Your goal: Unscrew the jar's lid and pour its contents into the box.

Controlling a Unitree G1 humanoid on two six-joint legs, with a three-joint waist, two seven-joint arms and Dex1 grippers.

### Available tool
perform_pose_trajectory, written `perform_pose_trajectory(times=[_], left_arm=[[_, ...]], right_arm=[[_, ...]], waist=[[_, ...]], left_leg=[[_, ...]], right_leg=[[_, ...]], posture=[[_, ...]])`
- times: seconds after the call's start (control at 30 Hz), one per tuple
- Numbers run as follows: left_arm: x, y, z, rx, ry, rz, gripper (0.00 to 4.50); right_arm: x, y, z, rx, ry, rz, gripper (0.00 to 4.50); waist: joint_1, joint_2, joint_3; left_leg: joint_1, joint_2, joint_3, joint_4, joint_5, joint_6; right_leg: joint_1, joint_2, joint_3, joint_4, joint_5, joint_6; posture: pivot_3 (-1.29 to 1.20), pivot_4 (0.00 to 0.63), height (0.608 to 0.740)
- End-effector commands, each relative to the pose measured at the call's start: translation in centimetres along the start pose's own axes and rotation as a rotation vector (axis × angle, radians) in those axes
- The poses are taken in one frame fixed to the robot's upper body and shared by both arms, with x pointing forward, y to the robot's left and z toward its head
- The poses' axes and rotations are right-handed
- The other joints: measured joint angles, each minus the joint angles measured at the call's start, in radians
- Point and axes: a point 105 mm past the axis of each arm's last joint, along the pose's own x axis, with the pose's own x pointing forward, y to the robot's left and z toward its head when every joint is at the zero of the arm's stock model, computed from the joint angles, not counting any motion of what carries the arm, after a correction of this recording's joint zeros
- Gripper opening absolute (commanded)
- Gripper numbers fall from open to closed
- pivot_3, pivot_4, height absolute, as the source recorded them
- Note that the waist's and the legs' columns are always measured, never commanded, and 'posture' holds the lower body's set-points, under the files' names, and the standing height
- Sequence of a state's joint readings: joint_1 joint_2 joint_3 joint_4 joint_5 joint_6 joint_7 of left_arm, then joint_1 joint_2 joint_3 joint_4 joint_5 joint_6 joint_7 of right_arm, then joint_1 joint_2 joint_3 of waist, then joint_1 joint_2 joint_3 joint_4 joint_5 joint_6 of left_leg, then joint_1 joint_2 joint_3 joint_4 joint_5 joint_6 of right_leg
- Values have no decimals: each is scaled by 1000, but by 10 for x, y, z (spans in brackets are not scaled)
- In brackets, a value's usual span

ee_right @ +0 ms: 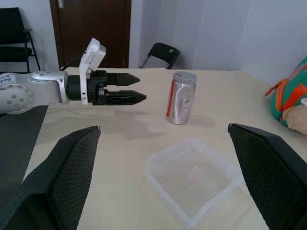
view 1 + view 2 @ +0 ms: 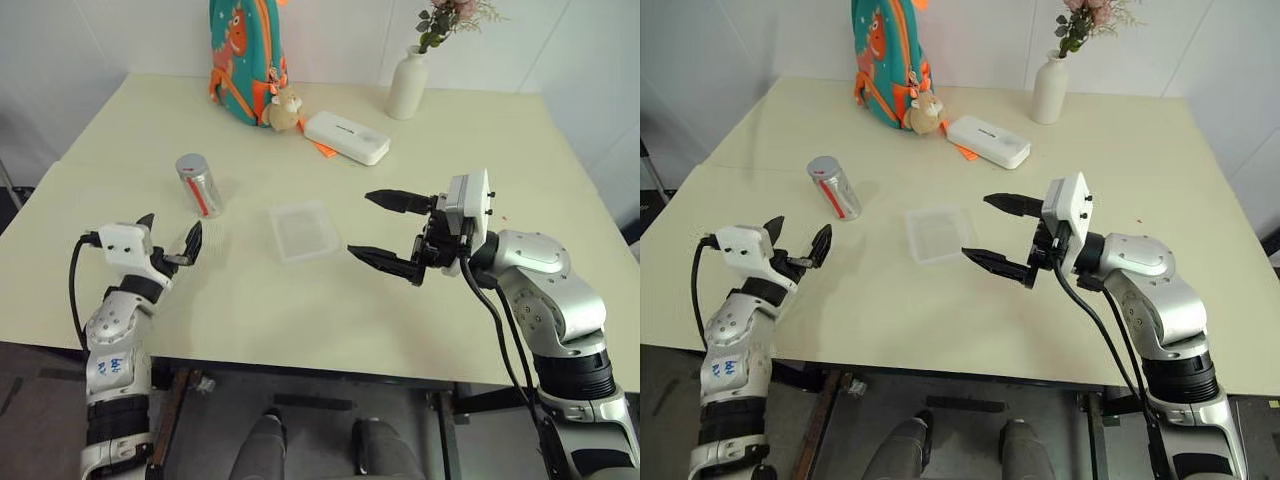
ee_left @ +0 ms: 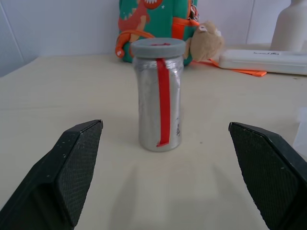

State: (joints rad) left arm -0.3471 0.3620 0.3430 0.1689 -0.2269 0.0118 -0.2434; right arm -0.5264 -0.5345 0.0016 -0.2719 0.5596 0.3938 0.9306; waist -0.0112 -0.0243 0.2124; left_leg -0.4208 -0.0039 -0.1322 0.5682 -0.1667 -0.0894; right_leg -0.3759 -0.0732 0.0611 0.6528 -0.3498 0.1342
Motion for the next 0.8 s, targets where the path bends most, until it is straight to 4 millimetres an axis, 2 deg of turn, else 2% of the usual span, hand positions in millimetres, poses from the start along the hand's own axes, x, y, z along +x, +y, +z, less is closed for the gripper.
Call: perform_pose_trajectory(times=[0.03, 0.3, 0.47, 0.8], left_arm=[[12, 6, 11, 46, -41, 48, 4481], [39, 1, 12, 11, -48, 52, 4481], [57, 7, 11, 14, -25, 70, 4481], [77, 8, 11, 20, -10, 78, 4481]], right_arm=[[6, 9, 8, -26, -35, 23, 4500], [8, 7, 10, -34, -54, -6, 4500], [9, 5, 12, -44, -60, -18, 4500], [9, 5, 13, -50, -64, -36, 4500]], waist=[[-4, 0, 0], [-15, 0, 0], [-17, 0, 0], [-16, 0, 0]], left_leg=[[0, 0, 0, 0, 0, 0], [0, 0, 0, 0, 0, 0], [0, 0, 0, 0, 0, 0], [-1, 0, 0, 0, 0, 0]], right_leg=[[0, 0, 0, 0, 0, 0], [0, 0, 0, 0, 0, 1], [0, 0, 0, 0, 1, 2], [0, 0, 0, 0, 1, 2]], posture=[[0, 150, 740], [0, 150, 740], [0, 150, 740], [0, 150, 740]])
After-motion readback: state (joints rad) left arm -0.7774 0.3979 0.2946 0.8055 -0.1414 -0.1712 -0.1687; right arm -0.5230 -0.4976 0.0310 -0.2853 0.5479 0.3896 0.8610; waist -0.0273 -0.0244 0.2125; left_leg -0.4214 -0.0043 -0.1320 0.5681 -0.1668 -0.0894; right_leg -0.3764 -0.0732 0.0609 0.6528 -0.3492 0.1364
